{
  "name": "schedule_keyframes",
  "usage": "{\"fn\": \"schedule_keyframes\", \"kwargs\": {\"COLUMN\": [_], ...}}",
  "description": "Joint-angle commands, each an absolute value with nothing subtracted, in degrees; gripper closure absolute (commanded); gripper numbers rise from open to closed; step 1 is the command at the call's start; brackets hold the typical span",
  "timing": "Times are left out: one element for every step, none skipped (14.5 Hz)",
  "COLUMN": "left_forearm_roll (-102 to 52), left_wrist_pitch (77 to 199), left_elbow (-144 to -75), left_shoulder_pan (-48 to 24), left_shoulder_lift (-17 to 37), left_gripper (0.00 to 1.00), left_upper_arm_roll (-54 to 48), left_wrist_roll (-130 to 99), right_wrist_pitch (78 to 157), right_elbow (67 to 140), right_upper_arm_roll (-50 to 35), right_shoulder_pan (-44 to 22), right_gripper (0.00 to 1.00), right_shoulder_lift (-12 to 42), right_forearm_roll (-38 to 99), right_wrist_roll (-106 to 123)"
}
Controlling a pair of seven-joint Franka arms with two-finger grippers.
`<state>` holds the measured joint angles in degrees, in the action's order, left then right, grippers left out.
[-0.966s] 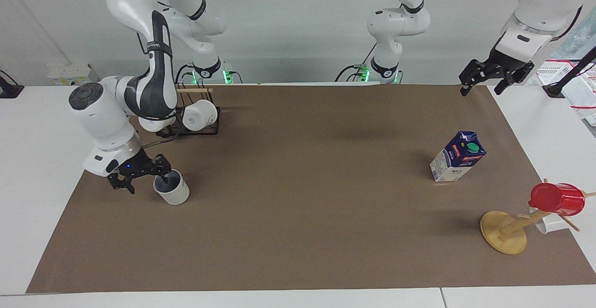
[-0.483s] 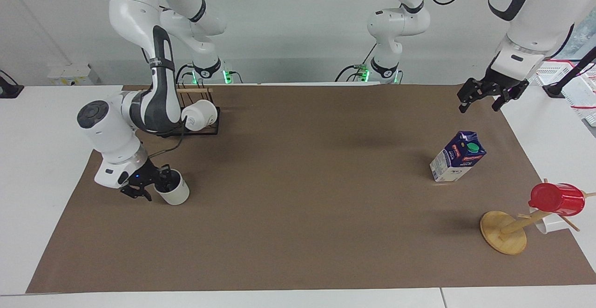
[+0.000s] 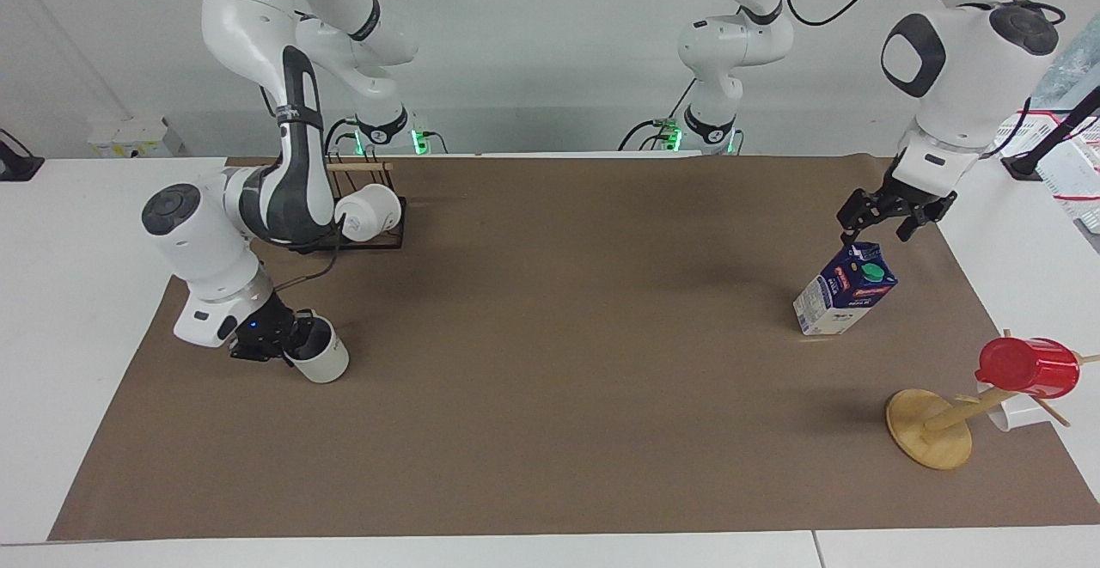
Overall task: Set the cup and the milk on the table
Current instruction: 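Carry the white mug toward the table centre with the right gripper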
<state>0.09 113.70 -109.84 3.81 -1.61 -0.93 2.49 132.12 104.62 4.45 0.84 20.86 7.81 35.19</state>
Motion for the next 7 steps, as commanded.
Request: {"fn": "schedule_keyframes", "kwargs": {"left_forearm_roll": [-0.88, -0.88, -0.88, -0.88, -0.88, -0.88, -0.88], "left_wrist_pitch": [117.24, 118.20, 119.34, 120.14, 120.84, 121.11, 121.37], "left_elbow": [-111.80, -112.49, -113.28, -113.90, -114.25, -114.52, -114.52], "left_shoulder_pan": [4.83, 4.83, 4.83, 4.92, 4.92, 4.92, 4.92], "left_shoulder_lift": [-0.71, -0.36, -0.18, 0.35, 0.53, 0.53, 0.61], "left_gripper": [0.00, 0.00, 0.00, 0.00, 0.00, 0.00, 0.00], "left_upper_arm_roll": [-1.14, -1.14, -1.23, -1.14, -1.14, -1.14, -1.14], "left_wrist_roll": [3.25, 3.25, 3.25, 3.16, 3.16, 3.16, 3.16], "right_wrist_pitch": [126.68, 123.17, 120.52, 118.67, 117.00, 116.90, 117.76], "right_elbow": [100.39, 98.20, 95.91, 93.63, 91.95, 91.41, 91.41], "right_upper_arm_roll": [4.22, 4.31, 4.31, 4.22, 4.22, 4.22, 4.22], "right_shoulder_pan": [-0.34, -2.09, -3.50, -4.99, -7.62, -10.43, -13.50], "right_gripper": [1.00, 1.00, 1.00, 1.00, 1.00, 1.00, 1.00], "right_shoulder_lift": [19.78, 19.34, 19.16, 19.25, 19.42, 19.60, 19.69], "right_forearm_roll": [8.44, 8.00, 7.30, 6.25, 5.28, 4.23, 2.83], "right_wrist_roll": [32.19, 29.12, 26.31, 23.67, 19.21, 14.11, 9.02]}}
